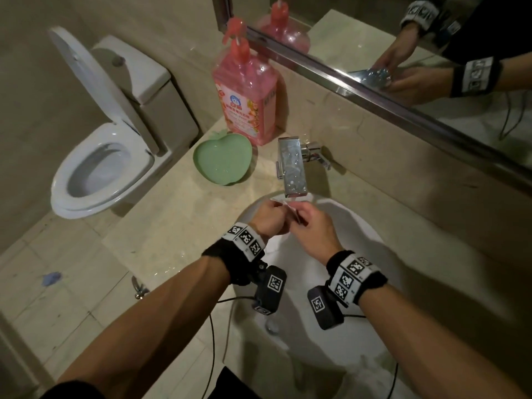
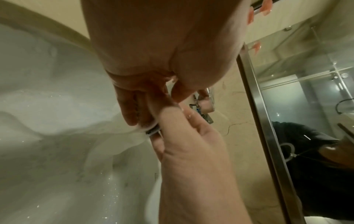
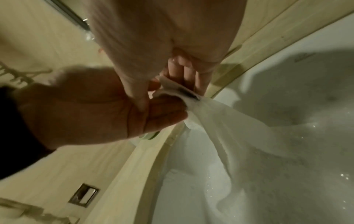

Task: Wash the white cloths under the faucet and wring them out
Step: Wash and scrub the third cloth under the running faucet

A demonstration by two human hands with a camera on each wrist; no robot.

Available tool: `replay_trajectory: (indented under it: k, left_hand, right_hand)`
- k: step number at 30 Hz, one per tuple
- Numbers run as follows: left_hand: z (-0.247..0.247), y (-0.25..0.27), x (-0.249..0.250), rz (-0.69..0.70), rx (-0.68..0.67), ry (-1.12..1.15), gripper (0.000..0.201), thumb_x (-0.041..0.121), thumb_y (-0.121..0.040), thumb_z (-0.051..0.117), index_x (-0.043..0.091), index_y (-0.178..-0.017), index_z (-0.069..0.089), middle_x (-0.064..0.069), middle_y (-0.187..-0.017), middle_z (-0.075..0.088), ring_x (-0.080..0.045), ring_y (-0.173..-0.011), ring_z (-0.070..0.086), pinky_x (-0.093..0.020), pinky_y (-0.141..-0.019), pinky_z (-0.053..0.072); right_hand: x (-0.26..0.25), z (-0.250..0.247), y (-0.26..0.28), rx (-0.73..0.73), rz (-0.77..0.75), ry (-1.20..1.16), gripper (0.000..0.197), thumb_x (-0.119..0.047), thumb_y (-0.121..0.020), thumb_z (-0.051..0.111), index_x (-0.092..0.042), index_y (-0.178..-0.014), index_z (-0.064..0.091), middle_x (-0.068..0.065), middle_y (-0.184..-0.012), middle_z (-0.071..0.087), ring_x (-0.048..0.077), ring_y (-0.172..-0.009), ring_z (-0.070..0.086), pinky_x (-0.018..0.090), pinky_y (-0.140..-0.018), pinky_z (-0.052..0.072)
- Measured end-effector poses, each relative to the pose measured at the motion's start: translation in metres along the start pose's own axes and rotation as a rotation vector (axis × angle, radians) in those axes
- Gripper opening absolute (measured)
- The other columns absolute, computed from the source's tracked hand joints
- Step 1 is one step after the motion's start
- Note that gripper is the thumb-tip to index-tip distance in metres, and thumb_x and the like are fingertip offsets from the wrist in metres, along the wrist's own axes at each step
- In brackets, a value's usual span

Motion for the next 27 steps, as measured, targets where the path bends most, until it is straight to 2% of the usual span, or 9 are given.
replay_trajectory:
  k: [3,6,8,10,14,16,19,23,27]
  left_hand:
    - [0.005,0.003,0.002,-0.015,-0.087,0.025,0.029,-0.003,-0.086,0.048,-0.024,-0.100,0.060,-0.030,-0.093,0.062,-0.032,-0.082,0.055,-0.037,-0.074,0.043]
    - [-0.002,0.001,-0.009,-0.060,-0.120,-0.033,0.028,0.010,-0.091,0.050,-0.003,-0.114,0.060,-0.016,-0.102,0.073,-0.030,-0.092,0.070,-0.033,-0.081,0.046]
    - [-0.012,-0.005,-0.019,-0.067,-0.086,-0.121,0.020,0.005,-0.092,0.047,0.007,-0.108,0.058,-0.011,-0.100,0.075,-0.025,-0.089,0.072,-0.031,-0.075,0.049]
    - [-0.028,-0.013,-0.023,-0.040,0.034,-0.242,0.022,0.000,-0.089,0.045,0.014,-0.104,0.053,-0.011,-0.105,0.070,-0.023,-0.086,0.066,-0.033,-0.070,0.049]
    - [-0.037,-0.015,-0.011,0.111,-0.007,-0.507,0.053,0.011,-0.082,0.057,0.012,-0.134,0.048,-0.008,-0.133,0.054,-0.023,-0.118,0.054,-0.037,-0.101,0.047]
    - [-0.038,-0.008,-0.003,0.179,-0.057,-0.515,0.037,0.012,-0.085,0.065,0.015,-0.122,0.062,-0.007,-0.127,0.063,-0.022,-0.114,0.059,-0.040,-0.105,0.045]
    - [-0.053,0.005,0.015,0.313,0.018,-0.544,0.018,0.015,-0.091,0.066,0.018,-0.108,0.071,-0.005,-0.107,0.073,-0.022,-0.101,0.068,-0.043,-0.097,0.052]
    - [-0.077,0.032,0.046,0.519,0.210,-0.656,0.019,0.030,-0.089,0.070,0.023,-0.106,0.076,0.004,-0.096,0.076,-0.010,-0.088,0.069,-0.025,-0.083,0.054]
    - [-0.081,0.055,0.068,0.671,0.269,-0.614,0.011,0.020,-0.082,0.079,0.019,-0.093,0.077,0.007,-0.084,0.074,-0.005,-0.076,0.068,-0.019,-0.077,0.053]
  right_hand:
    - [-0.001,-0.002,-0.001,0.019,-0.040,0.171,0.049,-0.023,-0.082,0.083,-0.022,-0.127,0.063,-0.011,-0.099,0.069,0.003,-0.087,0.066,0.005,-0.071,0.047]
    - [-0.006,-0.020,-0.003,0.130,-0.087,0.241,0.028,-0.008,-0.089,0.069,-0.019,-0.115,0.070,-0.011,-0.076,0.063,-0.005,-0.063,0.057,0.014,-0.063,0.050]
    - [-0.008,-0.025,-0.002,0.123,-0.093,0.156,0.026,-0.003,-0.091,0.062,-0.019,-0.108,0.074,-0.009,-0.065,0.059,0.001,-0.053,0.050,0.020,-0.056,0.044]
    - [-0.016,-0.026,0.002,0.089,-0.095,0.078,0.027,-0.001,-0.090,0.059,-0.020,-0.102,0.074,-0.001,-0.072,0.067,0.007,-0.055,0.052,0.028,-0.056,0.045]
    - [-0.045,-0.035,0.012,0.077,-0.129,-0.073,0.030,0.002,-0.091,0.055,-0.023,-0.094,0.072,-0.001,-0.089,0.076,0.026,-0.079,0.071,0.035,-0.065,0.056]
    - [-0.060,-0.042,0.017,0.079,-0.160,-0.101,0.030,0.002,-0.090,0.053,-0.022,-0.091,0.070,-0.002,-0.087,0.075,0.024,-0.077,0.071,0.033,-0.064,0.054]
    - [-0.074,-0.053,0.021,0.110,-0.190,-0.095,0.029,-0.001,-0.088,0.052,-0.023,-0.088,0.070,-0.011,-0.072,0.069,0.010,-0.060,0.059,0.023,-0.054,0.045]
    - [-0.083,-0.070,0.026,0.201,-0.217,-0.059,0.027,-0.007,-0.082,0.053,-0.028,-0.082,0.070,-0.020,-0.059,0.063,-0.001,-0.048,0.047,0.017,-0.047,0.036]
    - [-0.073,-0.081,0.028,0.269,-0.124,0.009,0.025,-0.008,-0.085,0.055,-0.028,-0.079,0.068,-0.019,-0.051,0.058,0.000,-0.043,0.043,0.019,-0.044,0.035]
Point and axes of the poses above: each hand's wrist, its own y-axis away from the middle knuckle, its own z-axis out of the palm, x = y × z, the point moved 8 cm from there along -y, towards the middle knuckle
